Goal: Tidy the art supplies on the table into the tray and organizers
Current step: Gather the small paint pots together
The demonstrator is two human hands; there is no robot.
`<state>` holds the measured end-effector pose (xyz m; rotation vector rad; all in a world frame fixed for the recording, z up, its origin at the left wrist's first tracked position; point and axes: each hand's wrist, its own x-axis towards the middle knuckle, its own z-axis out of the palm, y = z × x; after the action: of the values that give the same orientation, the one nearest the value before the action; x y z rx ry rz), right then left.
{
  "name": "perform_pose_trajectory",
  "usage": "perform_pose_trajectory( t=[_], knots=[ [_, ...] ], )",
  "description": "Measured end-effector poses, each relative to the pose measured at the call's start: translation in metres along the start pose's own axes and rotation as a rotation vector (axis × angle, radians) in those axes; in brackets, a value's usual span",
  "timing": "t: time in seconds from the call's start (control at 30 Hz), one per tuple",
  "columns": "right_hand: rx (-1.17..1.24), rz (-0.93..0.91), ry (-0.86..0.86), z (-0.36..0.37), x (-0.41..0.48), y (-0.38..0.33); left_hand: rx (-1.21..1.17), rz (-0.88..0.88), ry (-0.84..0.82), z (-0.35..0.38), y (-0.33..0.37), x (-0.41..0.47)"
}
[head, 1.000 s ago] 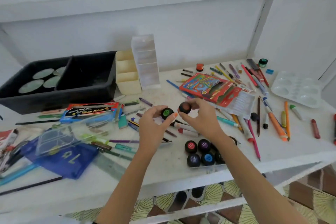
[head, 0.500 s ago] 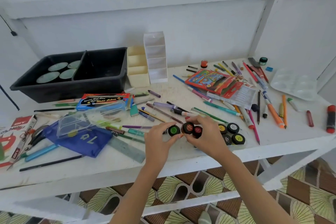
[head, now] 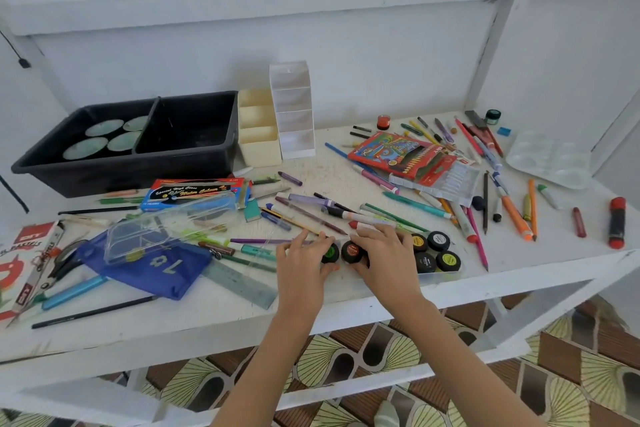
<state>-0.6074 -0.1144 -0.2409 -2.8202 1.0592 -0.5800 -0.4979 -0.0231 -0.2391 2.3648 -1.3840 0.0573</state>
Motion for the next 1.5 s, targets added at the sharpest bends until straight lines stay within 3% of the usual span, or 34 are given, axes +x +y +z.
perform_pose_trajectory(
  t=[0.2, 0.47, 0.6, 0.77, 1.03, 1.33, 1.5],
  knots=[
    [-0.086, 0.002, -0.157, -0.002, 0.012, -0.002, 0.148, 0.011, -0.055, -0.005, 0.004, 0.008],
    [-0.139, -0.027, -0.174, 0.002, 0.010, -0.001, 0.135, 0.037, -0.094, -0.009, 0.006, 0.011],
    [0.036, -0.063, -0.219, -0.006, 0.011, 0.008, 0.062, 0.032, -0.116, -0.011, 0.002, 0.010],
    [0.477, -0.022, -0.200, -0.021, 0.014, 0.016, -0.169, 0.052, -0.069, -0.013, -0.001, 0.014],
    [0.693, 0.146, -0.045, -0.035, 0.051, 0.055, -0.628, 0.009, 0.044, -0.010, 0.039, 0.071],
    [0.784, 0.222, 0.059, -0.050, 0.123, 0.150, -0.571, 0.115, 0.060, 0.012, 0.110, 0.174],
    [0.834, 0.259, 0.005, -0.053, 0.161, 0.201, -0.537, 0.073, 0.041, 0.042, 0.139, 0.233]
  ],
)
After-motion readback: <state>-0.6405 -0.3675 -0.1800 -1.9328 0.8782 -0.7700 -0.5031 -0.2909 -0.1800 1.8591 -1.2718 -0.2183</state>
